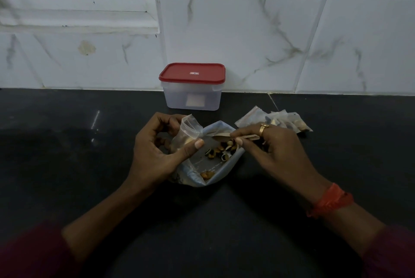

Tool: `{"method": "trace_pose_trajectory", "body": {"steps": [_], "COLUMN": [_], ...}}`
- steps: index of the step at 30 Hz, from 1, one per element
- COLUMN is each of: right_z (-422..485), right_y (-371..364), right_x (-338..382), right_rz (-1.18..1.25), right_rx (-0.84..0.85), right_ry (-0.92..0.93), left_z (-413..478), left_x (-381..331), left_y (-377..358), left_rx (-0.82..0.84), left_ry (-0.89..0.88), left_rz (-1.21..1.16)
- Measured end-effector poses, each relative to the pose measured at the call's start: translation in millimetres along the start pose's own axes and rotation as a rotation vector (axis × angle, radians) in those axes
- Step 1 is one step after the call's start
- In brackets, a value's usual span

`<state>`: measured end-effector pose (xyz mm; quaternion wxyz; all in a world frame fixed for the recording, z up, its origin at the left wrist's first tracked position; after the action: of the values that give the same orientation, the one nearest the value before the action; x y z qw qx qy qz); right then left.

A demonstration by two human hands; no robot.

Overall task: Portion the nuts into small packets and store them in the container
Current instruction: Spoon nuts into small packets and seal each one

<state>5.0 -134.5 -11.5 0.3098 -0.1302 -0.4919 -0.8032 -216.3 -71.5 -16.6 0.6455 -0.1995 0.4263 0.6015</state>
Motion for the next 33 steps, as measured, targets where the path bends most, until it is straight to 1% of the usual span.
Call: {"method": "trace_pose_trajectory", "body": {"steps": [2,5,10,15,18,21,23,25,29,33], "right_z": [-0.2,-0.3,-1.5,-0.6,-0.4,0.0,-0.4,-1.1,-1.7,-3.0], "right_y": [-4.2,-7.2,0.3,-13.5,-5.7,-0.1,-4.8,-8.2,-13.2,-21.0], "right_x": [-5.6,-0.7,5.9,4.8,6.9,-3.2,-14.7,-22.6,-20.0,-15.3], "right_rz": [-0.001,0.079,0.171,0.161,0.204,0.205,0.218,0.288,0.441,0.504], "right_rx": [0.040,0.101,0.034,0.182,0.133,0.090,0.131,0.165,0.216,0.256], "right_ry": [-0.030,-0.010,-0.030,-0.038,-0.036,-0.094,-0.162,-0.215,-0.236,-0.258], "left_z": [0.0,0.7,0.7,0.9,1.4,1.2,1.1,1.0,1.6,1.7], "left_x": [0.6,0.2,0.2,-0.7,-1.2,-1.6,-1.7,-1.9,-2.8,-3.4], "left_y": [-0.4,-0.5,-0.2,-0.1,0.1,0.3,0.8,0.9,1.0,0.7], "left_rx": [0.002,0.006,0.009,0.008,0.010,0.012,0.010,0.007,0.008,0.007], "left_ry": [0.009,0.008,0.011,0.006,0.008,0.007,0.006,0.010,0.012,0.005], "left_rz": [-0.009,-0.007,0.003,0.015,0.019,0.017,0.019,0.016,0.012,0.020]}}
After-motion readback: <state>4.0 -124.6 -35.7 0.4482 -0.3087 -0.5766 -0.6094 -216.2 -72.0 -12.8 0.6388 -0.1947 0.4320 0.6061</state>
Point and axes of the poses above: each hand's wrist, its own z-axis towards the middle knuckle, its own y-axis out of the back of the hand, x = y × z, the point moved 9 cm from there along z, towards the middle knuckle, and after that the axes turned 5 degrees about x, right-handed, at the moved point
